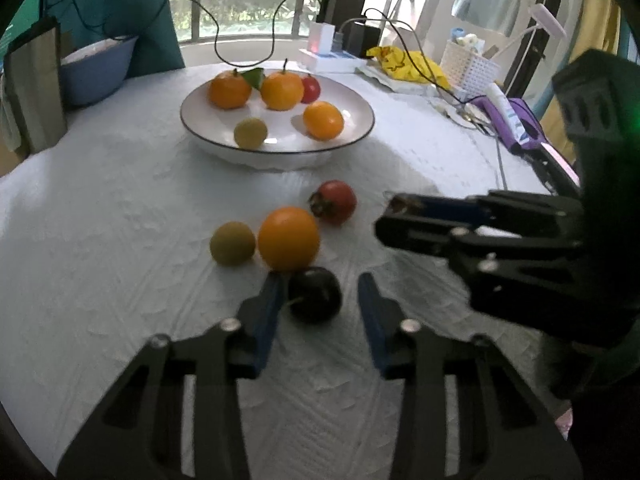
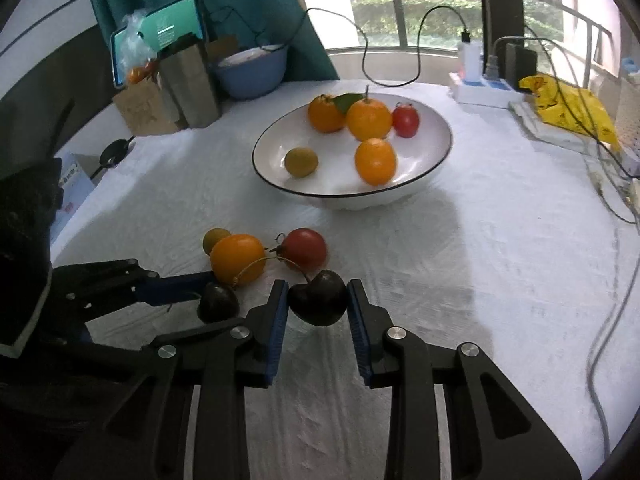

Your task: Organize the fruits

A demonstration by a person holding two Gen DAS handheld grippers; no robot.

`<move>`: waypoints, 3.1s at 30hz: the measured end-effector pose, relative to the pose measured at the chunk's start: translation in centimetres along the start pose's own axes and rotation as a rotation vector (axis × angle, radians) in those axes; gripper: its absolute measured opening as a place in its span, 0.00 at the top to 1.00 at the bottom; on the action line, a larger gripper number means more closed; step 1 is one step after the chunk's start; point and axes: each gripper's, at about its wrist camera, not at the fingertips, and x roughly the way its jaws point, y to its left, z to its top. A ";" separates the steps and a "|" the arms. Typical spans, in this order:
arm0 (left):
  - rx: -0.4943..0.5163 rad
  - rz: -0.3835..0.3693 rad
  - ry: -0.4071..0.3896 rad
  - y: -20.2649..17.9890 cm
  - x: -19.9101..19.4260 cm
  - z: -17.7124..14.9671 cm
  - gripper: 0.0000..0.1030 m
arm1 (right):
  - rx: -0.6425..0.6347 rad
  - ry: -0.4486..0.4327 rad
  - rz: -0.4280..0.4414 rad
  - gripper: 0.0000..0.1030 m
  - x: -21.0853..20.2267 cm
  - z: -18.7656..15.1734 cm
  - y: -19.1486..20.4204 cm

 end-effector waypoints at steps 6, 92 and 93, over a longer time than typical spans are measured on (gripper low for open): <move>0.000 -0.012 -0.002 0.1 -0.2 0.1 0.74 | 0.011 -0.015 -0.021 0.69 -0.9 0.1 -0.6; -0.006 -0.070 -0.073 3.7 -1.7 2.3 0.54 | 0.022 -0.003 -0.091 0.62 1.8 1.6 1.0; 0.002 -0.065 -0.070 3.5 -1.5 2.4 0.54 | 0.023 -0.001 -0.081 0.62 2.0 1.7 0.9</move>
